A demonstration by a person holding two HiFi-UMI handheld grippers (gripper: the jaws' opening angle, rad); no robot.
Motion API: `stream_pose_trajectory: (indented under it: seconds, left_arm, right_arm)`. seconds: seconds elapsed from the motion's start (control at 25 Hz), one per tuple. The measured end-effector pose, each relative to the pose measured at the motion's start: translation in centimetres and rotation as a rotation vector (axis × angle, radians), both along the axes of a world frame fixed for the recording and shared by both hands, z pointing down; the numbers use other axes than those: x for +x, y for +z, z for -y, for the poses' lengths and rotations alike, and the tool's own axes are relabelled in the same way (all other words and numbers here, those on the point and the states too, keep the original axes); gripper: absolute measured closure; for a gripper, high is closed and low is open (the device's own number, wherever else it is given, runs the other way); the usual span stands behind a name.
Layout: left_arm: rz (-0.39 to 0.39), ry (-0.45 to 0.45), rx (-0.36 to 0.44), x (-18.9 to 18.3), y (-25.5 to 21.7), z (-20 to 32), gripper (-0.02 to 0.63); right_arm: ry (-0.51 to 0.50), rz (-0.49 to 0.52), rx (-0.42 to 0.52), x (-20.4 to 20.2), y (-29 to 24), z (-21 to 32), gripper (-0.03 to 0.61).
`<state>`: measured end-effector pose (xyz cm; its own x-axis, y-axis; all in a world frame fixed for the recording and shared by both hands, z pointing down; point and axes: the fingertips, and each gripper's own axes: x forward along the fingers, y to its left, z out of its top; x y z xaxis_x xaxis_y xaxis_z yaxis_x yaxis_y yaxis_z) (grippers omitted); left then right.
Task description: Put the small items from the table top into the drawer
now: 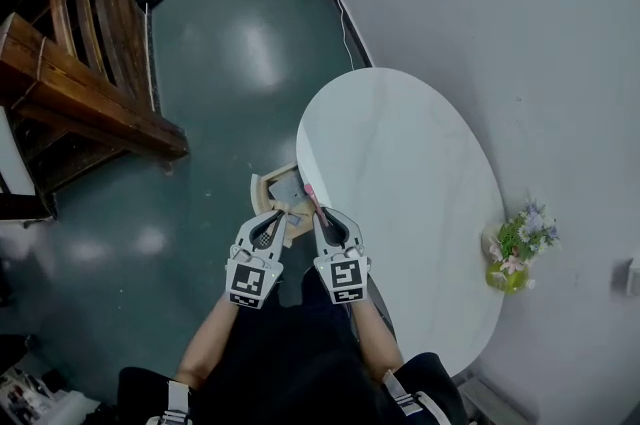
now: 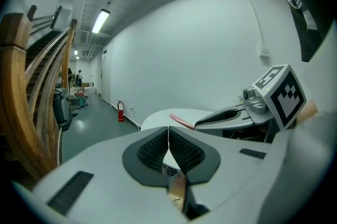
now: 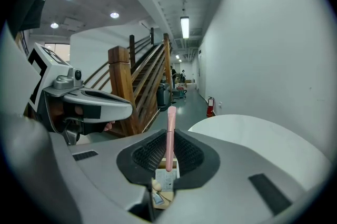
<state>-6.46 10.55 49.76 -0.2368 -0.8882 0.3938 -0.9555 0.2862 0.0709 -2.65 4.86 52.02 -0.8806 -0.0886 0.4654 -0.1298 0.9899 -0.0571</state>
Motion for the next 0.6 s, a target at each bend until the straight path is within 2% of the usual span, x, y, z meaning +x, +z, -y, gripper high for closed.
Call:
stream_pose_trajectory:
  seconds: [0.24,0.6]
  left_arm:
    - [-0.012,-0.055,-0.021,-2.2,1.2,-2.2,0.594]
    - [-0.061,-0.082,-0.062,-3.3,4.7,-3.5,0.594]
  right_arm:
    - [-0.056,-0.011,-0.015,-2.4,1.1,-2.0,0.516]
    - [-0.089,-0.085,-0.05,-3.2,5.4,-3.1,0.516]
